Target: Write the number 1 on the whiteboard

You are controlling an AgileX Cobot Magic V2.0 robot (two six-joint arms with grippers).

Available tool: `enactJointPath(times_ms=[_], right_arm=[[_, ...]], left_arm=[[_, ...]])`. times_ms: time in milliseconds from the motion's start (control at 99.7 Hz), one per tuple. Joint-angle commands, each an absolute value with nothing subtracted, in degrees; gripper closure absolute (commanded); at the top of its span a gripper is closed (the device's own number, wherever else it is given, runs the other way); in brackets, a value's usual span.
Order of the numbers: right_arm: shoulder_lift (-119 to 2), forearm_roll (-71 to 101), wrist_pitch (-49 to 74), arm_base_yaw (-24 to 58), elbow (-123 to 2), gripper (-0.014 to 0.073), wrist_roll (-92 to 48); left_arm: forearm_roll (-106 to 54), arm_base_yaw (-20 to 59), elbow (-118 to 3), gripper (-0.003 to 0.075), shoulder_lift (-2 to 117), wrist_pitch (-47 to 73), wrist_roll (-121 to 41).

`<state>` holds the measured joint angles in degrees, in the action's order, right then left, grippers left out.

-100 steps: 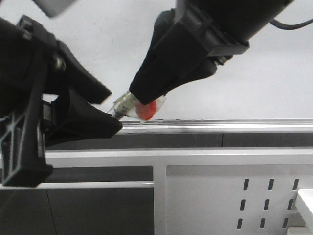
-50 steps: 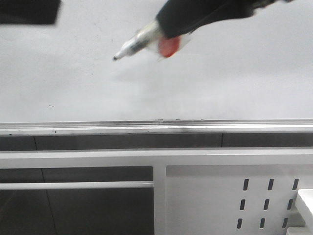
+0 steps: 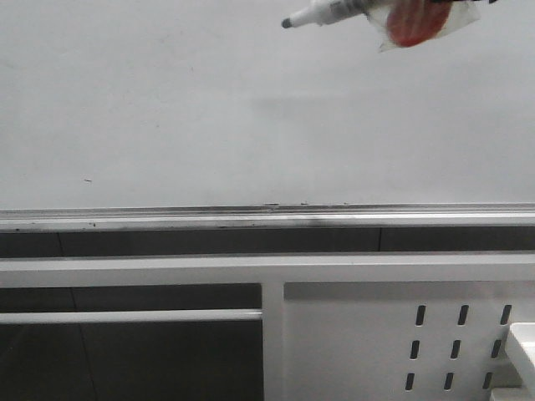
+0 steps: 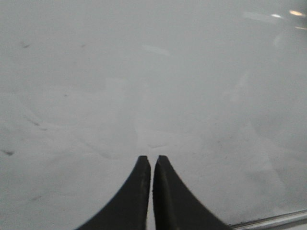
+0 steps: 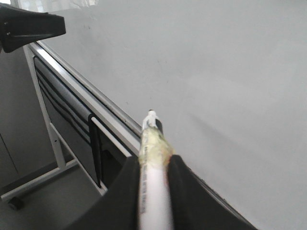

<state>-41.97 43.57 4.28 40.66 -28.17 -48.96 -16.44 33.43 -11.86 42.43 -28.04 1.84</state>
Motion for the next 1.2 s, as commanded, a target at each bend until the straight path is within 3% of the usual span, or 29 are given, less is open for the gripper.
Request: enactJointPath(times_ms=[0, 692, 1193], right_arm=[[-43.3, 44.2, -3.4, 40.3, -29.7, 0.0663, -48.8], [-56.8, 42.7, -14.1, 40.1, -36.1, 0.0663, -50.2], [-66.3, 42.7, -8.7, 35.7, -36.1, 0.0663, -50.2]], left_arm=[[-17.6, 33.2, -12.5, 0.0740, 42.7, -36.1, 2.4], [-17.4, 33.2, -12.4, 0.0740, 42.7, -40.5, 2.0], [-17.4, 33.2, -12.4, 0.0740, 42.7, -41.9, 2.0]])
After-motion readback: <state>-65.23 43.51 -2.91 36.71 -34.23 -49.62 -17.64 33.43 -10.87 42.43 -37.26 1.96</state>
